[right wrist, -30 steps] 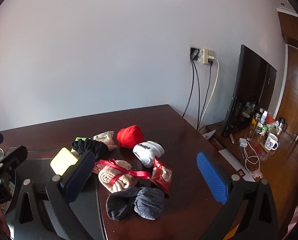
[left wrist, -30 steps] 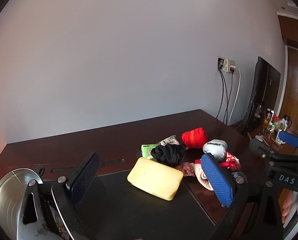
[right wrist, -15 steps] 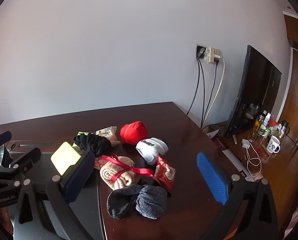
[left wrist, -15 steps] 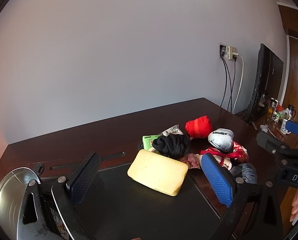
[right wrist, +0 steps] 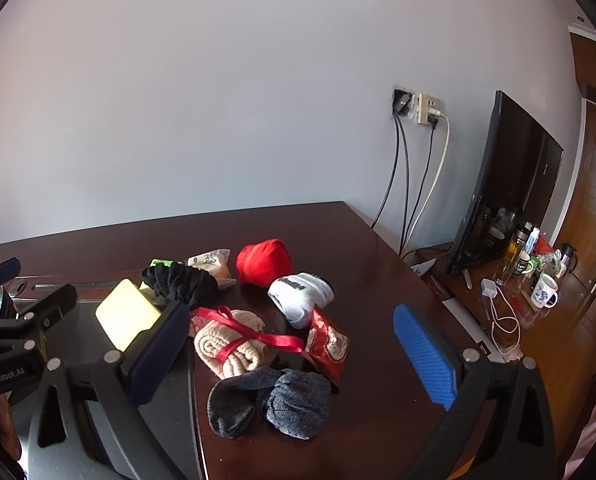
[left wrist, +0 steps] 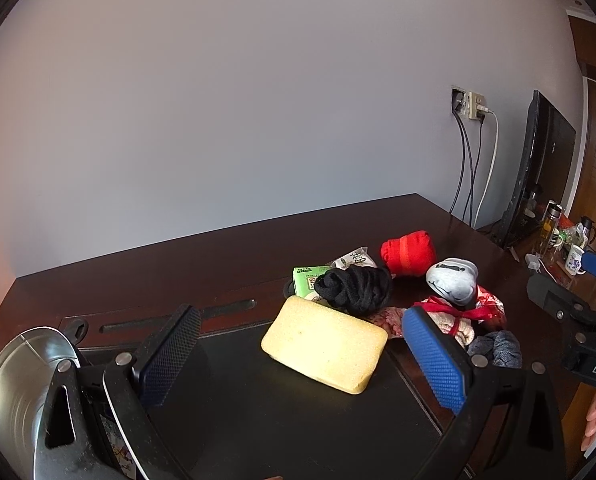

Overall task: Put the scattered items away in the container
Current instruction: 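Move the left gripper onto the yellow sponge and close on it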

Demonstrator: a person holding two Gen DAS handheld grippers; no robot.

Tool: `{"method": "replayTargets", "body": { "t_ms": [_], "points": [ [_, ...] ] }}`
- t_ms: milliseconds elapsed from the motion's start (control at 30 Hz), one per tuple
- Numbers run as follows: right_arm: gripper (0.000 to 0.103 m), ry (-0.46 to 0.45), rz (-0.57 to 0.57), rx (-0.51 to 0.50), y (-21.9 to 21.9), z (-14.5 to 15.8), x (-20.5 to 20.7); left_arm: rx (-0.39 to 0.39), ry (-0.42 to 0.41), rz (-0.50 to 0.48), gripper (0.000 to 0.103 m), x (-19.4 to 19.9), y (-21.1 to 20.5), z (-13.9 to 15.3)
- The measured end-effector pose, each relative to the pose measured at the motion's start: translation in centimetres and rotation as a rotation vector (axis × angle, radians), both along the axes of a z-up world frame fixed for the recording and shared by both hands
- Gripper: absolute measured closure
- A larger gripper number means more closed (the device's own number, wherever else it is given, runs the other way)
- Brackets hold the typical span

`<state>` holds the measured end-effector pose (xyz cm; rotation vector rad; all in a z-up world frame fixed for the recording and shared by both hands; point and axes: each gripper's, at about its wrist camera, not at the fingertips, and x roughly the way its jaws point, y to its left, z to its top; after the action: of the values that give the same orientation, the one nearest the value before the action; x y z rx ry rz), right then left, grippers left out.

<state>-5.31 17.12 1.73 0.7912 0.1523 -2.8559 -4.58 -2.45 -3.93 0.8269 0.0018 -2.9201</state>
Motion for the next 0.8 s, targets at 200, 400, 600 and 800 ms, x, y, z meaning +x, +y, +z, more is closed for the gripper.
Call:
{"method": "replayTargets", "body": {
  "t_ms": [200,400,600,800],
  "points": [
    [0.0,-0.013,-0.004,0.002,0.1,-0.5,-0.3,0.005,-0.012,0.004,0.001,-0.4,-0.2,-0.3],
    [0.0,-0.019,-0.006,0.003,0.1,-0.9,-0.6,0.009,-0.03,0.0,0.001,-1.0,-0.4,-0.6],
    [0.0,-0.044,0.013,0.005,0.3,-1.7,-1.0,0.033,-0.086,0.0,0.001,-2.0,-1.4,-1.8],
    [0.0,-0.07,0.033,0.007,1.2,-3.2,-0.9,0.047,-0.129,0.021,0.001,-2.9,-2.3,-3.2]
  ]
}}
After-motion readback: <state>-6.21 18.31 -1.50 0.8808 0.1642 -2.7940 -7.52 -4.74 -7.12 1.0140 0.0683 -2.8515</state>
